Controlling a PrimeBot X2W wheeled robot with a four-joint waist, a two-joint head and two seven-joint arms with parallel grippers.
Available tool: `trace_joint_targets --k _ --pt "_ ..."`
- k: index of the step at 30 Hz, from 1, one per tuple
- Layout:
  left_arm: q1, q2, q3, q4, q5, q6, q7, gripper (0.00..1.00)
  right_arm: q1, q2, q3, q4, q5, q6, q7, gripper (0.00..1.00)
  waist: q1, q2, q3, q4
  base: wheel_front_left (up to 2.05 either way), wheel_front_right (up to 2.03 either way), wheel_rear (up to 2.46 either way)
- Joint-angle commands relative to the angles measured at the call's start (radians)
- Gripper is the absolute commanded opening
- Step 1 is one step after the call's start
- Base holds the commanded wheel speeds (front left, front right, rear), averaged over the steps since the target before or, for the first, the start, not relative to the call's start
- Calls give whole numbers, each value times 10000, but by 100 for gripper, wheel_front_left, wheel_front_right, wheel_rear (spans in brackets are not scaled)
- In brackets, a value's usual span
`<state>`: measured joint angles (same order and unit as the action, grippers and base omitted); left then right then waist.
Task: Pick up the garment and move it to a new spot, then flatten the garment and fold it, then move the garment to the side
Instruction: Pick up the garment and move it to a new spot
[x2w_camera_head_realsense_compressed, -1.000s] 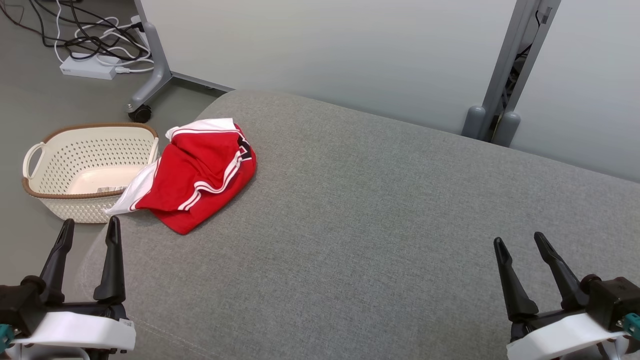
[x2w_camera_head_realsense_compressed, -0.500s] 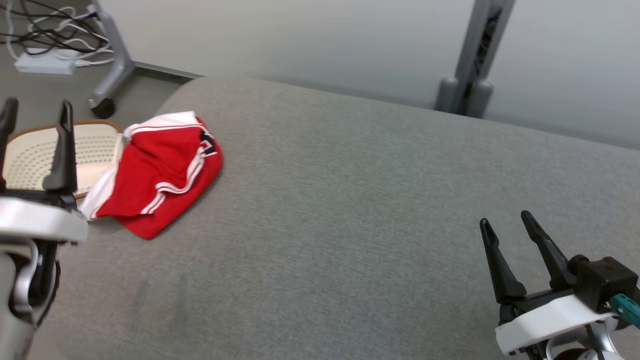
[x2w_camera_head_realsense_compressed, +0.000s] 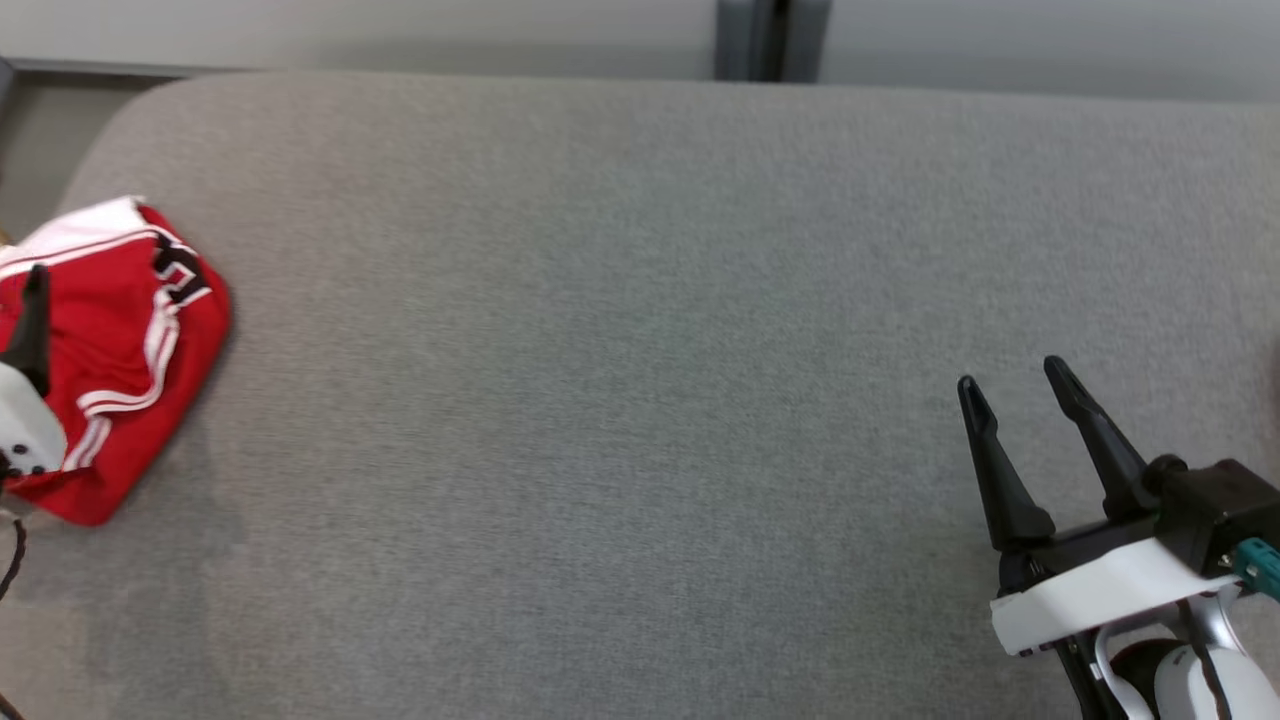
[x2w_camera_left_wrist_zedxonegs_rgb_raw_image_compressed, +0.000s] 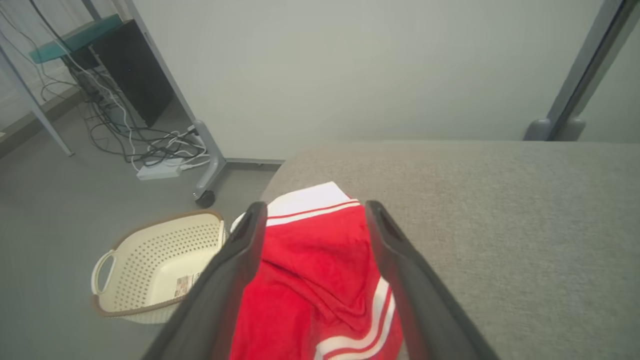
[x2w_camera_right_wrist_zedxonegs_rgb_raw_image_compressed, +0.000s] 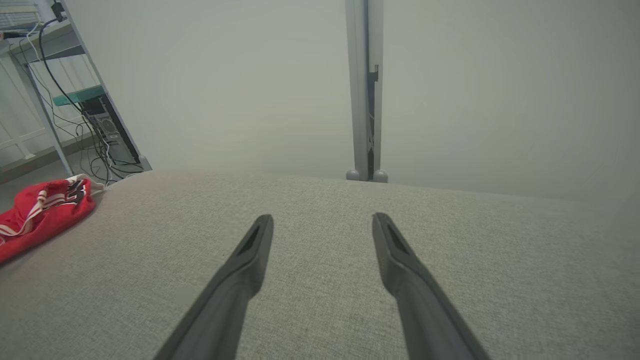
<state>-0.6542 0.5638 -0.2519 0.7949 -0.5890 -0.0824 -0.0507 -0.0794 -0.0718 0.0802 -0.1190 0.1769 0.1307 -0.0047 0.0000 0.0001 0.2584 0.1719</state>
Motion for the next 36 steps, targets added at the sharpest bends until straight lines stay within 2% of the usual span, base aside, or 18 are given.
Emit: trace_joint_targets --k 1,6,12,14,15,21,28,33,36 --pt "-170 32 22 84 -58 -37 57 100 -145 -74 1 -38 10 1 -60 100 0 -1 592 -502 0 0 0" --pt "-562 -213 -158 1701 -334 -239 684 100 -461 -185 72 -20 31 1 -82 100 0 -1 1230 -697 0 0 0" --pt "-952 -395 -447 2989 -554 -418 1610 100 -807 -276 148 21 29 1 -110 100 0 -1 1670 -773 0 0 0" --pt "-1098 -416 -495 3127 -537 -437 1441 29 -897 -285 171 25 -20 1 -96 100 0 -1 1726 -775 0 0 0" --pt "-1160 -405 -511 3199 -511 -446 1319 0 -953 -276 181 10 -51 1 -101 100 0 -1 1737 -779 0 0 0" --pt "-1655 -287 -344 3411 -599 -458 30 0 -1025 -203 75 133 -106 1 -282 100 0 -1 1328 -809 0 0 0" --pt "-1779 -77 92 3139 -760 -215 -1741 0 -697 -67 -182 318 -45 1 -464 100 0 -1 247 -902 0 0 0" --pt "-1068 -72 703 2092 -963 41 -2102 0 -345 59 -400 368 14 1 -585 100 0 -1 -508 -958 0 0 0" --pt "-318 -197 1367 403 -827 427 -2130 0 -76 109 -605 328 54 1 -575 100 0 -1 -825 -930 0 0 0"
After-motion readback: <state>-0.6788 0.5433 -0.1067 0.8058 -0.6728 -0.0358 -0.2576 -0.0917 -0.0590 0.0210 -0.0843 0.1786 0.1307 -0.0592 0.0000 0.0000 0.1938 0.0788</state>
